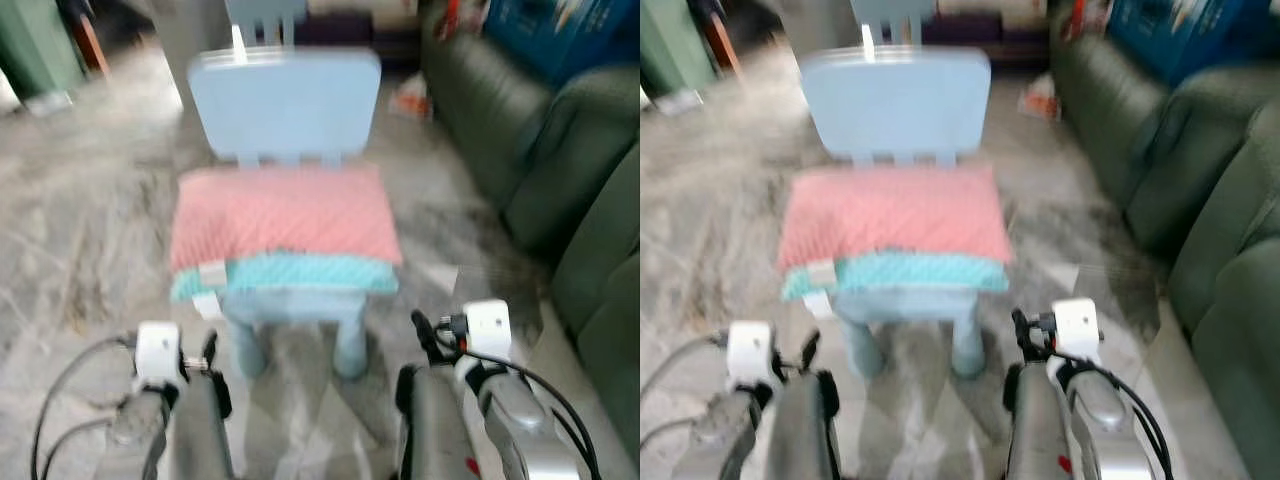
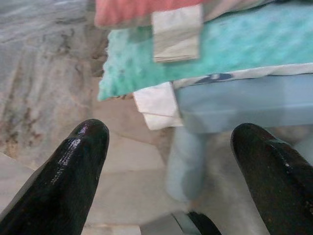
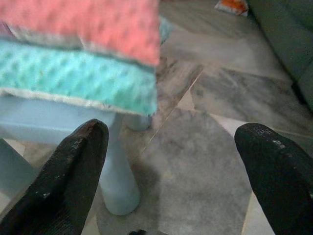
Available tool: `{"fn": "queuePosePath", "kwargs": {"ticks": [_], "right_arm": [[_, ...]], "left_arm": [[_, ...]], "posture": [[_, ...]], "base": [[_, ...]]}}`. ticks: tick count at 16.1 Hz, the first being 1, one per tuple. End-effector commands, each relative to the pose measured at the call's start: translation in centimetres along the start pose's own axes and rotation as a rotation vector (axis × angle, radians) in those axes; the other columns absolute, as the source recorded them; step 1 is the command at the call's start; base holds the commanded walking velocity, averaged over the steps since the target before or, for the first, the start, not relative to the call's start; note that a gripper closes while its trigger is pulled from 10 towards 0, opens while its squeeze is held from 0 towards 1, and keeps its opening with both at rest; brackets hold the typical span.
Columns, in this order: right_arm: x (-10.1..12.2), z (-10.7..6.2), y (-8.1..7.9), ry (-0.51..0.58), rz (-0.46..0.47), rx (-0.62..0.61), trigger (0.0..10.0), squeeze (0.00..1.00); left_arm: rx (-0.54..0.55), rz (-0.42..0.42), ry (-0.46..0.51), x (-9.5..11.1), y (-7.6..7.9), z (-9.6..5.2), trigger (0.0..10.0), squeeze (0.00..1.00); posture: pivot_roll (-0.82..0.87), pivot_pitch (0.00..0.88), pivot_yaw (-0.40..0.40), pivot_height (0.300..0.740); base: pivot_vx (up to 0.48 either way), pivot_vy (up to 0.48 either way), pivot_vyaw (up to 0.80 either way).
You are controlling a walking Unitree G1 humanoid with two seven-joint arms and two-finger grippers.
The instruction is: Move the pillow to the sofa
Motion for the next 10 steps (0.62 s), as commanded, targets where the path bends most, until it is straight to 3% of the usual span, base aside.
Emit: {"fn": "queuePosePath", "kwargs": {"ticks": [1,5,10], "right_arm": [[-0.2,0.0,-0.1,-0.004,-0.005,0.005,10.0,0.0],[2.1,1.0,0.0,0.066,-0.048,0.024,10.0,0.0],[8.5,3.4,-0.6,0.242,-0.072,0.092,10.0,0.0]], "left_arm": [[0.033,0.02,-0.016,-0.6,-0.8,-0.3,10.0,0.0],[0.085,0.076,0.089,2.2,-1.9,0.3,10.0,0.0],[0.166,0.026,0.285,8.8,-3.6,2.2,10.0,0.0]], "posture": [[-0.08,0.031,0.013,0.366],[-0.08,0.028,0.008,0.342],[-0.07,0.025,0.001,0.342]], "base": [[0.0,0.0,0.0],[0.0,0.0,0.0],[0.0,0.0,0.0]]}}
Point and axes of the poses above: a point about 5 cm out from each wrist's last joint towards the gripper, its own z axis pointing out of the wrist towards the gripper, its own x axis along the axis of the wrist's last joint, y = z × x, the point moved 3 cm from there along z, pointing out of the wrist towards the gripper, and after that the axes turned 2 degrees about z, right-handed, at the moved point
